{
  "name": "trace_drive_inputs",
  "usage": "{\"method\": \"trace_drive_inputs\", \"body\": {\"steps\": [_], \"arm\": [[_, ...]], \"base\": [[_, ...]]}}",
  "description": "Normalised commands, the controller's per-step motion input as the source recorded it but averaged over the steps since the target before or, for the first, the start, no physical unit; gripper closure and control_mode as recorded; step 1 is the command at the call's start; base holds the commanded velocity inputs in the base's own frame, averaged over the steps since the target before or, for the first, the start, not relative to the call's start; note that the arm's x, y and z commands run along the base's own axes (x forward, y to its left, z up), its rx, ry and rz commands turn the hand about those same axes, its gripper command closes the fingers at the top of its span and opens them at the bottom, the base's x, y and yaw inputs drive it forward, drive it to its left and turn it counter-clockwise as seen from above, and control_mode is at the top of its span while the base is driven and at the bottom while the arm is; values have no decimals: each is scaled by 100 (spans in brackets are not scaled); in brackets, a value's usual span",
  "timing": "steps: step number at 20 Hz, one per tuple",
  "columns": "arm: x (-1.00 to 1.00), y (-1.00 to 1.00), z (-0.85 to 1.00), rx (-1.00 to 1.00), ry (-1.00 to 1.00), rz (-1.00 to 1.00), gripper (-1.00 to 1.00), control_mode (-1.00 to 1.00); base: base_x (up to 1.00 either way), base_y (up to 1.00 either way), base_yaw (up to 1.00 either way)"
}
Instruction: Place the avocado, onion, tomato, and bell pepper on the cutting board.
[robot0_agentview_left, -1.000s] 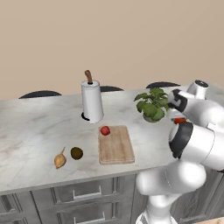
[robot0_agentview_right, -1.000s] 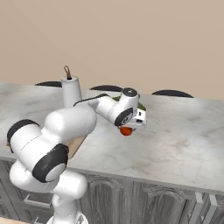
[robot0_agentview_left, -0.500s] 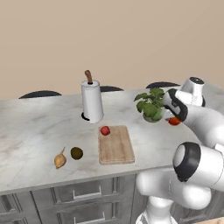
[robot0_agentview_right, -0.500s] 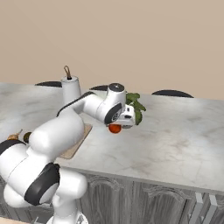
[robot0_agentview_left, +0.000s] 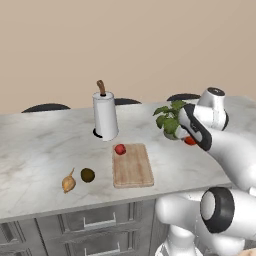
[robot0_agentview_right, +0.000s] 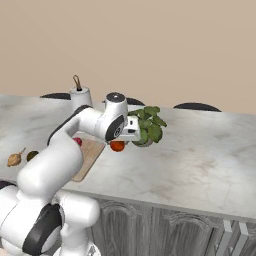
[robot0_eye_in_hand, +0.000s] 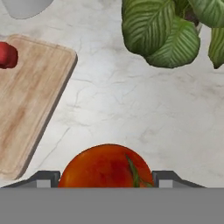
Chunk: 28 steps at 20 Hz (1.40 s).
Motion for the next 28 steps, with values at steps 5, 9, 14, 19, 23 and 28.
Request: {"method": "trace_drive_inputs", "body": {"steps": [5, 9, 14, 19, 23, 28], "arm": [[-5, 55, 8, 0, 0, 5, 100, -100], [0, 60, 3, 0, 0, 4, 100, -100], [1, 58, -1, 0, 1, 1, 100, -100], [11, 48, -18, 0, 0, 1, 100, -100], [23, 37, -28, 0, 0, 0, 100, -100], [25, 34, -20, 0, -1, 0, 100, -100]], "base": [[0, 0, 0], [0, 0, 0], [0, 0, 0], [0, 0, 0], [0, 0, 0], [0, 0, 0]]}}
